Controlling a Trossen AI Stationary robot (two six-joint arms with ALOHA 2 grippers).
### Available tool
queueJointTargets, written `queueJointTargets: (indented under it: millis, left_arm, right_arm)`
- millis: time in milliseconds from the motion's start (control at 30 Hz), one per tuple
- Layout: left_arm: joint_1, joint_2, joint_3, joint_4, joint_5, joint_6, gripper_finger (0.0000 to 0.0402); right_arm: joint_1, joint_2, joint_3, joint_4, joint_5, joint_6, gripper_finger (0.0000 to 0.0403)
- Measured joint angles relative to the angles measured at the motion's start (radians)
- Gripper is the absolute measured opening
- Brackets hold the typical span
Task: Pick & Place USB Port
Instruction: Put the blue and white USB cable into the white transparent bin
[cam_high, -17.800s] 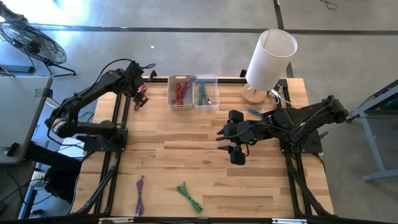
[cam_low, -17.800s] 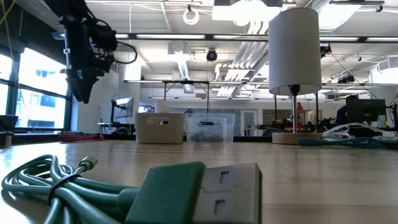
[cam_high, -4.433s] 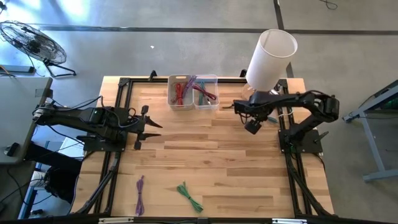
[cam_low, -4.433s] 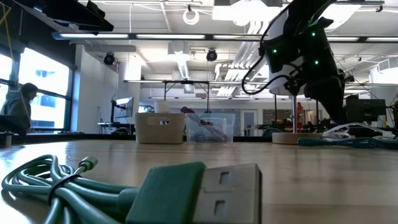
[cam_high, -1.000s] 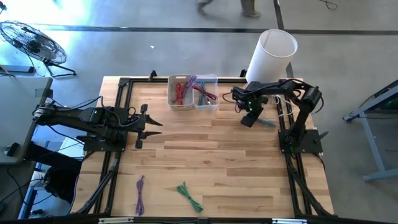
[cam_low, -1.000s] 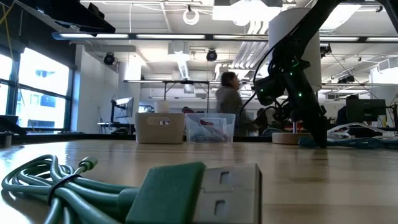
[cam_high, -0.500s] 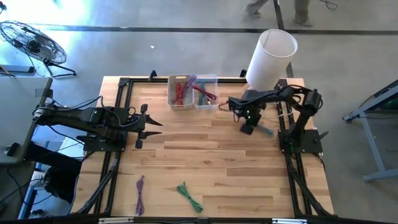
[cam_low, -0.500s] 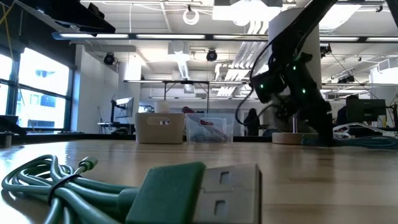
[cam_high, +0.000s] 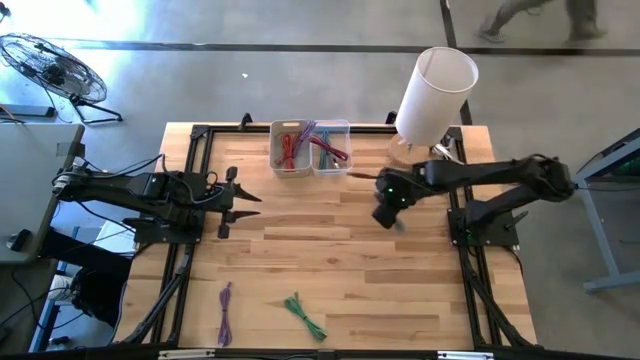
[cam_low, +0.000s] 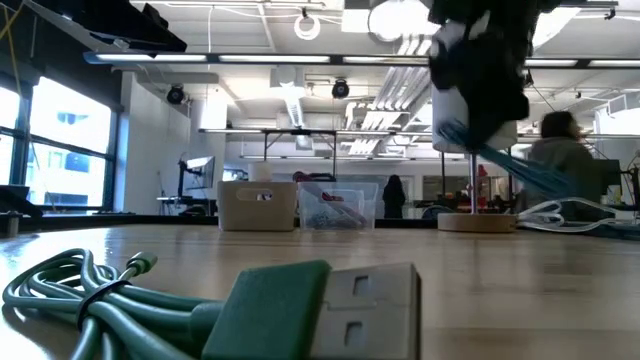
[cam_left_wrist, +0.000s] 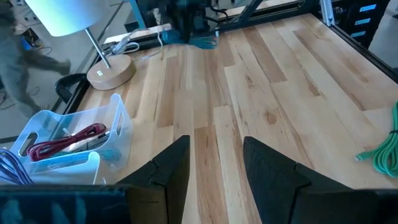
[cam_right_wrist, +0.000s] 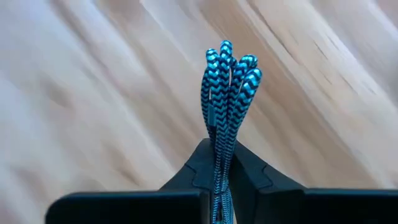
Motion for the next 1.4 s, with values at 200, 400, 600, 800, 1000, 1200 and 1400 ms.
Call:
queueJointTargets:
  millis: [200,400,600,800,1000,1200,1400]
  left_arm:
    - [0.0,0.0,0.0,-0.003,0.0,0.003,0.0146]
    - [0.0,0.0,0.0,-0.004,0.006,0.022,0.0146]
    - [0.0,0.0,0.0,-0.022,0.034,0.022,0.0146]
    - [0.0,0.0,0.0,-0.086,0.036,0.022,0.0146]
    - [0.0,0.0,0.0,-0.123,0.035,0.024,0.0146]
    - [0.0,0.0,0.0,-0.123,0.034,0.047,0.0146]
    - [0.0,0.0,0.0,-0.129,0.04,0.048,0.0146]
  right_arm:
    - [0.077,-0.07,0.001,0.459,0.086,0.1,0.0015]
    - [0.029,-0.03,0.003,0.805,0.145,0.081,0.0015]
    - [-0.076,0.028,0.003,0.888,0.186,0.11,0.0015]
    - [-0.167,0.099,0.003,0.977,0.157,0.144,0.0015]
    - [-0.229,0.187,0.106,0.904,0.145,0.101,0.0015]
    - [-0.254,0.315,0.309,0.677,0.151,0.024,0.0015]
    - [-0.271,0.442,0.462,0.479,0.172,0.002,0.0015]
